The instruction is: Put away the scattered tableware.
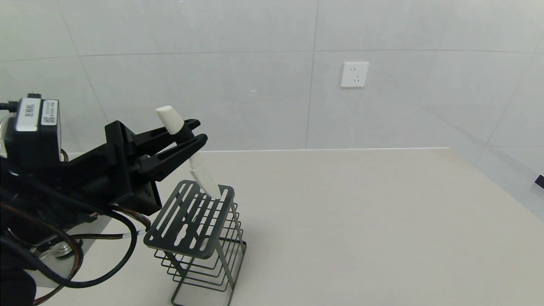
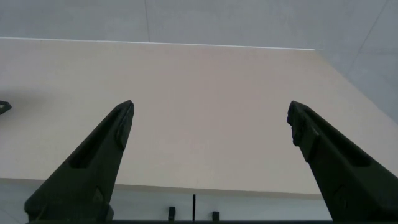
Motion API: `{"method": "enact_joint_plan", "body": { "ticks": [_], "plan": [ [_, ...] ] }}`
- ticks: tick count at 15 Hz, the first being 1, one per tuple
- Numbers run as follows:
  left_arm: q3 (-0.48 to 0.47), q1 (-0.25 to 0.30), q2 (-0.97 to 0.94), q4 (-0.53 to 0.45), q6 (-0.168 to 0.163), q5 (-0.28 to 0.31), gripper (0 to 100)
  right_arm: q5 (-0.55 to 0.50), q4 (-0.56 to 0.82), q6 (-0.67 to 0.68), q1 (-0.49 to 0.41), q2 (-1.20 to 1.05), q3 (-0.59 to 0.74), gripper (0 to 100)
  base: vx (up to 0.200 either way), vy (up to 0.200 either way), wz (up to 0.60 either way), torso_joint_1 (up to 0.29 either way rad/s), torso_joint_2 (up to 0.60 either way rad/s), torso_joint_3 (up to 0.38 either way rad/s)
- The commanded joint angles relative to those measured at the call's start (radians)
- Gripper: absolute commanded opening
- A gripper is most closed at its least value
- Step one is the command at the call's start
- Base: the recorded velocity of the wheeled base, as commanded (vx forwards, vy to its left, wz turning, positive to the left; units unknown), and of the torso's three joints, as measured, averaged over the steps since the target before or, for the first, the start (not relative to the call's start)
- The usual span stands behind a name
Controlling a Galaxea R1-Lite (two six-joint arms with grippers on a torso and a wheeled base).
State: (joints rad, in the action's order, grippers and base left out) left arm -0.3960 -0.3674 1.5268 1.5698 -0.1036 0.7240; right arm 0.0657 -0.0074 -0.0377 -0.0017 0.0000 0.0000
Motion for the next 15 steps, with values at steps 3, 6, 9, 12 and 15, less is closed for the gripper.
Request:
{"method": "enact_joint_plan", "body": {
  "ticks": [3,6,9,12,15],
  "plan": [
    [0.003,0.007,0.01,0.001,-0.013,0.002,0,0.0,0.0,0.001,0.0,0.002,0.0,100,0.0,0.0,0.0,0.0,0.0,0.0],
    [0.005,-0.001,0.013,0.001,-0.014,0.002,0,0.0,0.0,0.001,0.0,0.002,0.0,100,0.0,0.0,0.0,0.0,0.0,0.0],
    [0.009,-0.004,0.016,0.001,-0.016,0.002,0,0.0,0.0,0.001,0.0,0.002,0.0,100,0.0,0.0,0.0,0.0,0.0,0.0],
    [0.009,-0.004,0.018,0.001,-0.016,0.002,0,0.0,0.0,0.001,0.0,0.002,0.0,100,0.0,0.0,0.0,0.0,0.0,0.0],
    [0.012,-0.004,0.026,0.001,-0.016,0.0,0,0.0,0.0,0.001,0.0,0.002,0.0,100,0.0,0.0,0.0,0.0,0.0,0.0]
  ]
}}
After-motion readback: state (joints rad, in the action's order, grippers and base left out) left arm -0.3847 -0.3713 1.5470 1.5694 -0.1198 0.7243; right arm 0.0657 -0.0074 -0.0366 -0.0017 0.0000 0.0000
